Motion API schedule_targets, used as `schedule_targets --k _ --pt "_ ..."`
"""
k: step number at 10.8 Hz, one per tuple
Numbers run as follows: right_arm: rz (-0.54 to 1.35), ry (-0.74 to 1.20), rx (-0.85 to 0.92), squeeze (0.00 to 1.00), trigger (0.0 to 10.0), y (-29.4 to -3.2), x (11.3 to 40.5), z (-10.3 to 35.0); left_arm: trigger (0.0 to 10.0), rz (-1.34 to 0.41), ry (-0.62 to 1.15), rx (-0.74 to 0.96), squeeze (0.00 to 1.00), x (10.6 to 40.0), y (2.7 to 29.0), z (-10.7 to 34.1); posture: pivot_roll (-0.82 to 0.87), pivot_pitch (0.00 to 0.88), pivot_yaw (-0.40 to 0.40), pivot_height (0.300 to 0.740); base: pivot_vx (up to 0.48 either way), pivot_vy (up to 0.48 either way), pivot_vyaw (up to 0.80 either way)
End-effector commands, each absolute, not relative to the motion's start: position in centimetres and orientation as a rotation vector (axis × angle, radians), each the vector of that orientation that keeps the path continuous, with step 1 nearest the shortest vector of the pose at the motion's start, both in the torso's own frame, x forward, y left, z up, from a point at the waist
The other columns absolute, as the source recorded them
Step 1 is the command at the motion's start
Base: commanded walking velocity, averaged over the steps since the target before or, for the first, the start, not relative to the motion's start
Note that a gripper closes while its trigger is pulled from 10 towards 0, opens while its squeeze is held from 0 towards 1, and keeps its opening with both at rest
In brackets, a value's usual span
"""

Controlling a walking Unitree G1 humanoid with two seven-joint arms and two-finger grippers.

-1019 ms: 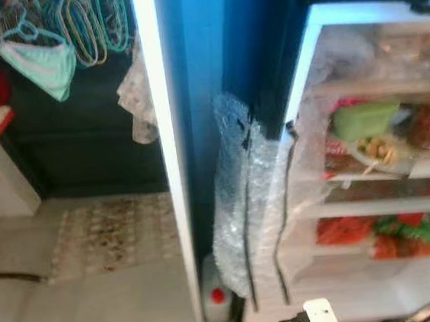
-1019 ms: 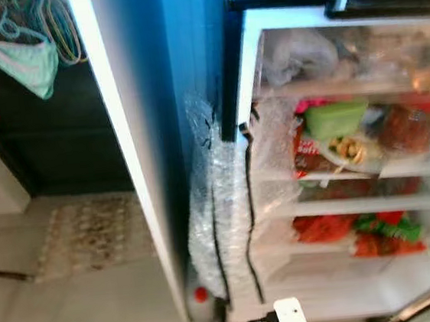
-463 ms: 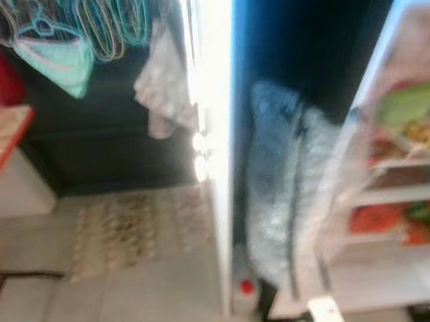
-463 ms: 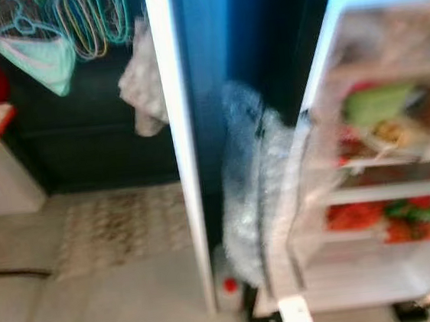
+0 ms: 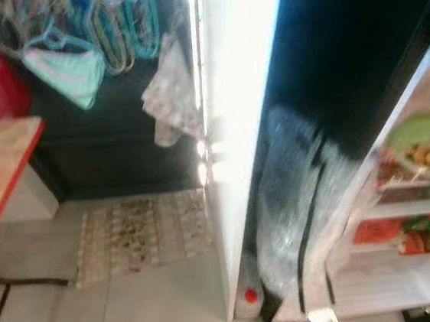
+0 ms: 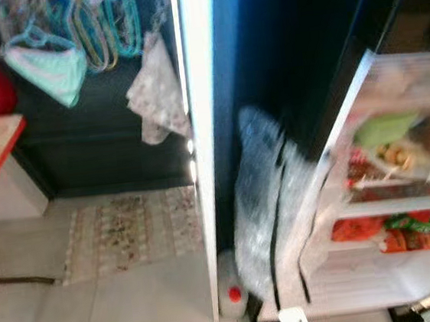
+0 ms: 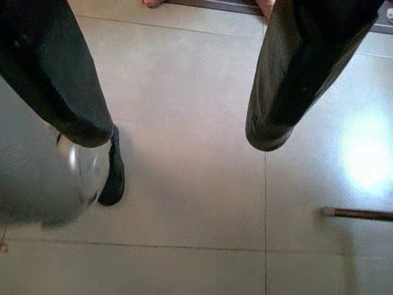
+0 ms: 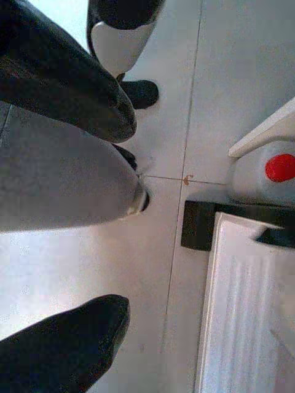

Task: Restocking fridge

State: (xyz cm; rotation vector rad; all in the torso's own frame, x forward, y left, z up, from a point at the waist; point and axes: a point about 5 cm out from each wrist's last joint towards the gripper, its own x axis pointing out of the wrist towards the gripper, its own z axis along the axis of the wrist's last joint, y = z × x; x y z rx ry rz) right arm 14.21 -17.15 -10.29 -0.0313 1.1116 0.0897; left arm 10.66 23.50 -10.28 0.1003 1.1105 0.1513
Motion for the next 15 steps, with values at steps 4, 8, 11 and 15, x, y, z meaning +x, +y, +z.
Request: schedule_targets --k 4,8,11,15 --pt "0.070 1.119 -0.033 0.00 10.0 -17.37 14.19 -10.30 10.0 0.160 1.113 0.097 0.00 10.37 23.49 -10.35 0.07 0.000 -0.029 0.740 0.000 0.000 0.00" --pt "0.054 1.100 0.004 0.00 10.0 -17.22 14.34 -10.24 10.0 0.154 1.112 0.101 0.00 10.48 23.48 -10.33 0.07 0.000 -0.028 0.740 0.000 0.000 0.00" --pt "0.051 1.089 -0.003 0.00 10.0 -17.30 14.46 -10.18 10.0 0.175 1.113 0.078 0.00 10.17 23.81 -10.32 0.07 0.000 -0.031 0.740 0.000 0.000 0.00" --pt "0.059 1.090 -0.011 0.00 10.0 -17.40 14.46 -10.17 10.0 0.195 1.114 0.071 0.00 9.87 24.15 -10.31 0.07 0.000 -0.035 0.740 -0.062 0.000 0.00"
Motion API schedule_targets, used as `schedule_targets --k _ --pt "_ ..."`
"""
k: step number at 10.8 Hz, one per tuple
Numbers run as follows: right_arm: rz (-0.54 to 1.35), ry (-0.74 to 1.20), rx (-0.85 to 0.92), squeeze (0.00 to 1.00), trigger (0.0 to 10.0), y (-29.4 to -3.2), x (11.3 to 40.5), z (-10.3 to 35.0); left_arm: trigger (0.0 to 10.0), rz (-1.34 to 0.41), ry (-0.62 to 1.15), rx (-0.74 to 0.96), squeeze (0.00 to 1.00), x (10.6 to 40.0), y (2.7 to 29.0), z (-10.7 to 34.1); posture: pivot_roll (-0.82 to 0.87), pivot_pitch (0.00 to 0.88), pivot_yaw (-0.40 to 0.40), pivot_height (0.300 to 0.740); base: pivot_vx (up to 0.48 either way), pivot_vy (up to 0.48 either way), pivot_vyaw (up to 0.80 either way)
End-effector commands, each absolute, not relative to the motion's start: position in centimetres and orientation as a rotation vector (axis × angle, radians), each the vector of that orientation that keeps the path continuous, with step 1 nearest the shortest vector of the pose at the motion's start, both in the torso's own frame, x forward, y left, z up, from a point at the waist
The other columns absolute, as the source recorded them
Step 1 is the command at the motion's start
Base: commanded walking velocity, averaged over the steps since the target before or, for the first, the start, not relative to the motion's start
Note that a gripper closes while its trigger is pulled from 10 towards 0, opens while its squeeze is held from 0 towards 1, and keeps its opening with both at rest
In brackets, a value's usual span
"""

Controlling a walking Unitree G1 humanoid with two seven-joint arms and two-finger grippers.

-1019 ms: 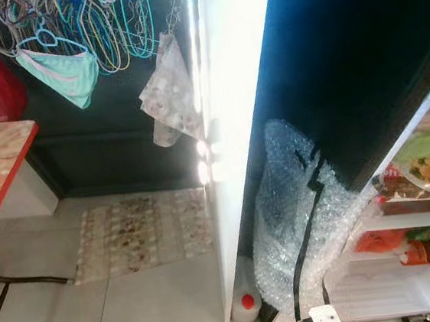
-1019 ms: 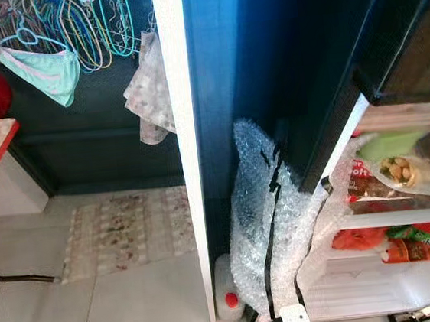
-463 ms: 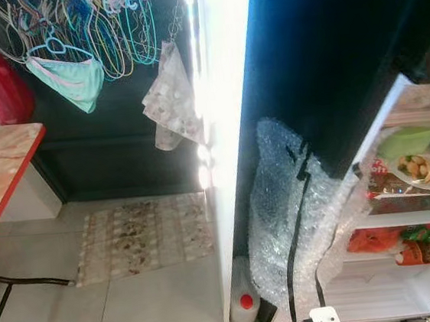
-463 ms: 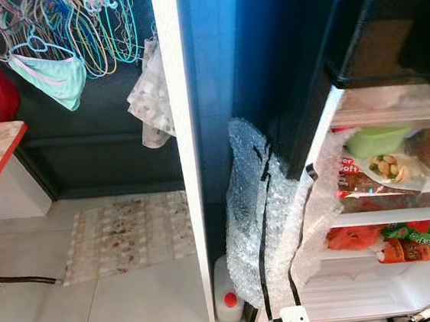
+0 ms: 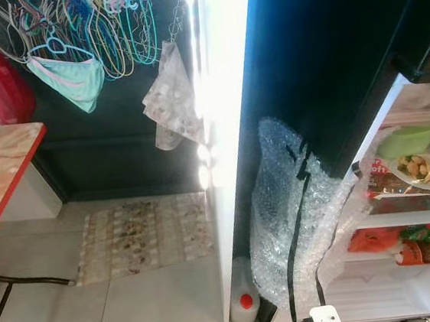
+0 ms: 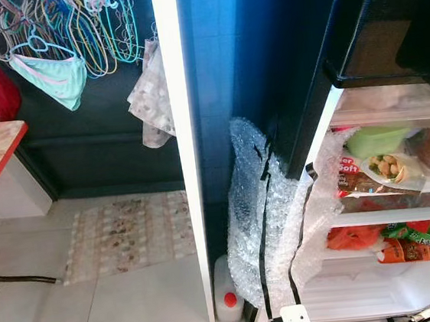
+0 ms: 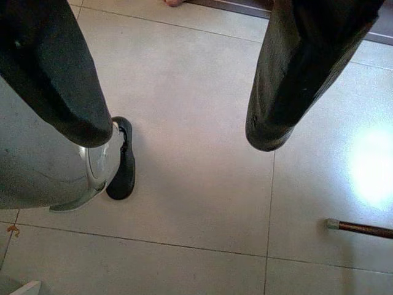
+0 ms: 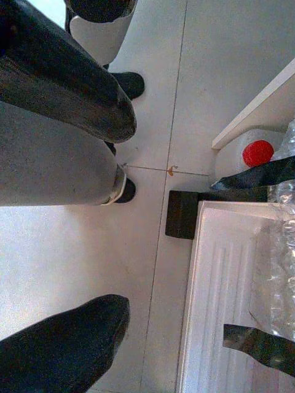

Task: Restocking fridge

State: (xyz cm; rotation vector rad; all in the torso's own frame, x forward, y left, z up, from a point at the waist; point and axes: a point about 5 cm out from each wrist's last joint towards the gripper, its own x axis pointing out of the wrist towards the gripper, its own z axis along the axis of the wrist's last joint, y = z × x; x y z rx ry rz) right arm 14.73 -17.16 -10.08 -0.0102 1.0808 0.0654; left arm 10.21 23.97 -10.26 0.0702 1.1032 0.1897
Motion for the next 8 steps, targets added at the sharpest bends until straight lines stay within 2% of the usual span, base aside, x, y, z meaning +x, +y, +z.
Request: schedule_targets --k 1,7,8 --pt "0.058 1.088 -0.009 0.00 10.0 -17.42 14.46 -10.16 10.0 0.204 1.110 0.061 0.00 9.89 24.17 -10.29 0.07 0.000 -0.036 0.740 -0.266 0.000 0.00" --pt "0.066 1.087 -0.007 0.00 10.0 -17.35 14.37 -10.19 10.0 0.206 1.110 0.071 0.00 9.82 24.21 -10.30 0.06 0.000 -0.032 0.740 -0.306 0.000 0.00" --pt "0.067 1.086 -0.007 0.00 10.0 -17.35 14.36 -10.19 10.0 0.206 1.109 0.079 0.00 9.86 24.27 -10.27 0.06 0.000 -0.031 0.740 0.000 0.000 0.00"
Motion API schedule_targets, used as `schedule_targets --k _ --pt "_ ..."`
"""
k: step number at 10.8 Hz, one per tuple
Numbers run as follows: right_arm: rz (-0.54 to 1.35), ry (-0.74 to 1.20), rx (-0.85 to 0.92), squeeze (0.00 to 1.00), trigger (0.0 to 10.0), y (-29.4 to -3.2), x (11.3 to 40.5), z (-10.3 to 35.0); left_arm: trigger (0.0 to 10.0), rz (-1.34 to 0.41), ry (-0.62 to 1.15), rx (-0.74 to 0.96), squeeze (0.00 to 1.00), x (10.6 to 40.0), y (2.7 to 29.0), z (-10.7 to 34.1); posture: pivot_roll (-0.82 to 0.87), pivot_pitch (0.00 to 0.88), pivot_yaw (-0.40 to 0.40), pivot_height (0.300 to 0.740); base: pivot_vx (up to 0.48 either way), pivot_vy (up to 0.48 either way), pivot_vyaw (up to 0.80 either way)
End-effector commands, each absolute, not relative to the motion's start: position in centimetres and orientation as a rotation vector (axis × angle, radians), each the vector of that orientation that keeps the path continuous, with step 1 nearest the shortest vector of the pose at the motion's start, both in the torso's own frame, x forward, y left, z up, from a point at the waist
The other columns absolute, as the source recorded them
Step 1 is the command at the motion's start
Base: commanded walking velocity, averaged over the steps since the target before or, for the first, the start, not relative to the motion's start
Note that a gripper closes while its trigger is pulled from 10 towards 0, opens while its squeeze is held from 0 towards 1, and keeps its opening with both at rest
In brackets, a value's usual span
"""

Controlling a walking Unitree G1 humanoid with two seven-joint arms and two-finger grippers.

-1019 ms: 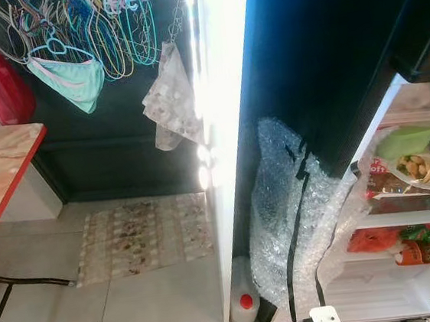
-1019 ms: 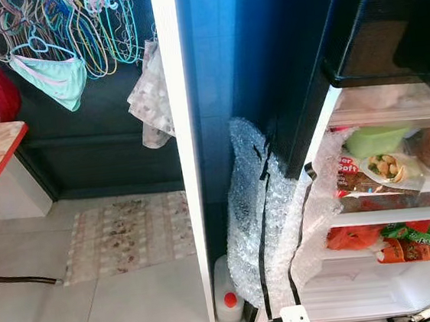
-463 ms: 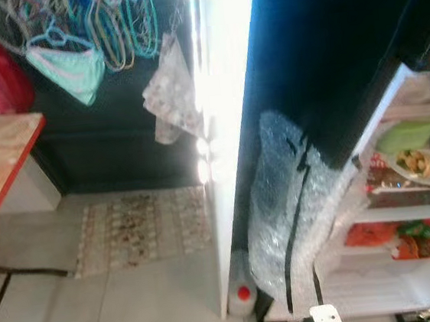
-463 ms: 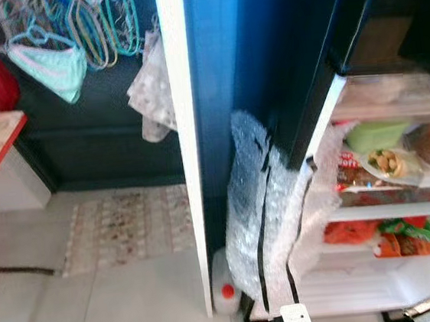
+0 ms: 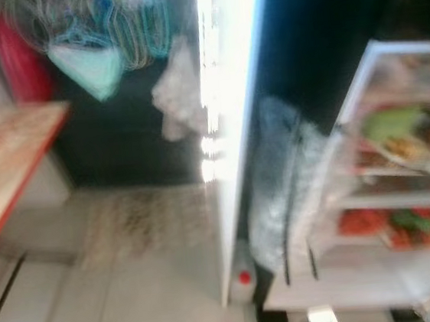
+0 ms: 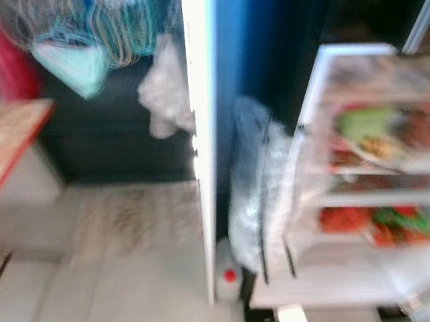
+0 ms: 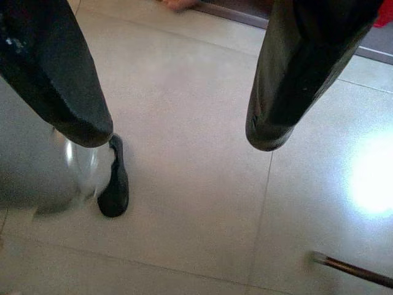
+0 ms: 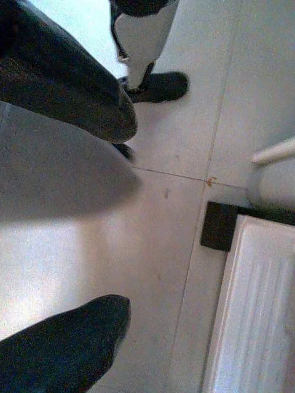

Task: Restocking fridge

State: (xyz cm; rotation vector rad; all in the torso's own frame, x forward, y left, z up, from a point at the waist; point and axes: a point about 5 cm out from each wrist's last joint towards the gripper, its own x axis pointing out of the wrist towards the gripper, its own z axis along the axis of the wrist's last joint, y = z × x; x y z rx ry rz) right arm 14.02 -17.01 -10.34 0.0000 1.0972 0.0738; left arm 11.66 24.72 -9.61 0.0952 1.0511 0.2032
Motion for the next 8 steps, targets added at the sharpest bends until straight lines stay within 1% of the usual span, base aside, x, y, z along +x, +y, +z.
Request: schedule_targets --k 1,6,8 --pt "0.067 1.086 -0.007 0.00 10.0 -17.34 14.35 -10.19 10.0 0.205 1.113 0.094 0.00 9.85 24.34 -10.26 0.06 0.000 -0.030 0.740 0.000 0.000 0.00" --pt "0.059 1.080 0.002 0.00 10.0 -17.27 14.58 -10.12 10.0 0.226 1.104 0.083 0.00 10.08 24.59 -10.14 0.06 0.000 -0.030 0.740 0.000 0.000 0.00" --pt "0.065 1.085 0.002 0.00 10.0 -17.23 14.60 -10.13 10.0 0.223 1.104 0.088 0.00 10.14 24.62 -10.12 0.06 0.000 -0.028 0.740 0.000 0.000 -0.77"
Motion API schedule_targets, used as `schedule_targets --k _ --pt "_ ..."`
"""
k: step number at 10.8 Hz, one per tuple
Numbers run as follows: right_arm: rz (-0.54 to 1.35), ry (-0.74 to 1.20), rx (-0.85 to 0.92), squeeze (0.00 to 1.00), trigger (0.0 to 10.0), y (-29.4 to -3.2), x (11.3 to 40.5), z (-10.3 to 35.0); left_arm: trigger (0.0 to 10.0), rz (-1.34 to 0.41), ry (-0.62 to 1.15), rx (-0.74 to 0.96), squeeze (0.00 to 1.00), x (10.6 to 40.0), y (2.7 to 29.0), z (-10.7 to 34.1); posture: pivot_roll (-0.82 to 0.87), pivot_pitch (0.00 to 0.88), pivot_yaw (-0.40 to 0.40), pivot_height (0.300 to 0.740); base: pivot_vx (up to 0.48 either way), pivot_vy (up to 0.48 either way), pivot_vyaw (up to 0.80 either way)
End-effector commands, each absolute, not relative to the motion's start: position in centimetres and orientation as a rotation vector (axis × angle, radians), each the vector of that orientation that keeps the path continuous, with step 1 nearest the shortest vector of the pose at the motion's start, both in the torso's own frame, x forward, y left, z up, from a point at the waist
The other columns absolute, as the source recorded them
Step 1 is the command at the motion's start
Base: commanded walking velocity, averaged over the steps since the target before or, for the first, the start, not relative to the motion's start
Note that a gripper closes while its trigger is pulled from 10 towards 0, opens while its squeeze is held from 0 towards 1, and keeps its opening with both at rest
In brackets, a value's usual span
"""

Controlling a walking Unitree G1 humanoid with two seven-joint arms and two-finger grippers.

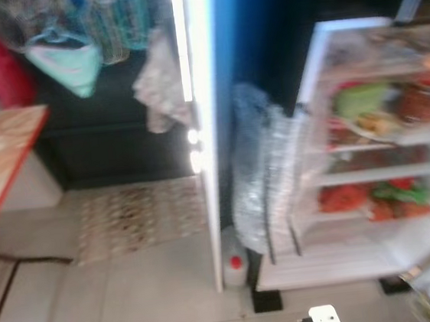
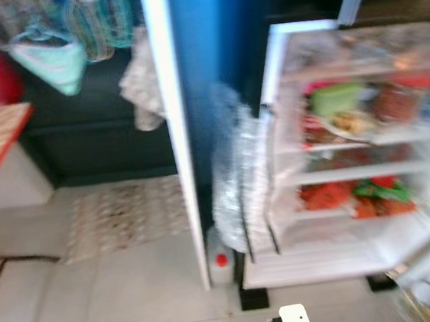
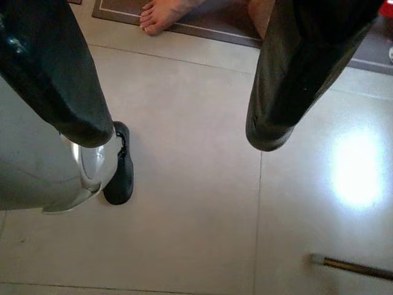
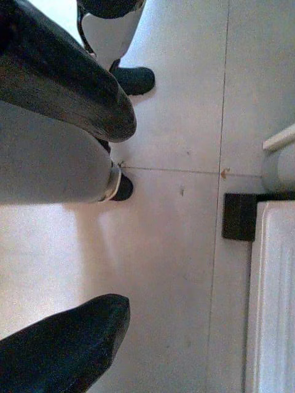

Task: Restocking fridge

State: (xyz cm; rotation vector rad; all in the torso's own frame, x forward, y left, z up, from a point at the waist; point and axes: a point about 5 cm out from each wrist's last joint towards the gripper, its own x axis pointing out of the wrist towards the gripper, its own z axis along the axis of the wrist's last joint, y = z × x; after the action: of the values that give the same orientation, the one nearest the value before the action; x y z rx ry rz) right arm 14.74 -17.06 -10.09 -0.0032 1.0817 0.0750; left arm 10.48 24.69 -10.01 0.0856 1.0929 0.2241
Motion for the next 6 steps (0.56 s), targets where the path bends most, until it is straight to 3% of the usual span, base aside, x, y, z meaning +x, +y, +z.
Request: schedule_targets --k 1,6 --pt "0.068 1.085 0.003 0.00 10.0 -17.18 14.63 -10.12 10.0 0.225 1.100 0.088 0.00 10.19 24.66 -10.09 0.06 0.000 -0.027 0.740 0.000 0.000 -0.77" --pt "0.081 1.082 0.013 0.00 10.0 -17.04 14.72 -10.09 10.0 0.218 1.115 0.107 0.00 10.12 24.62 -10.15 0.07 0.000 -0.026 0.740 0.000 0.155 -0.77"
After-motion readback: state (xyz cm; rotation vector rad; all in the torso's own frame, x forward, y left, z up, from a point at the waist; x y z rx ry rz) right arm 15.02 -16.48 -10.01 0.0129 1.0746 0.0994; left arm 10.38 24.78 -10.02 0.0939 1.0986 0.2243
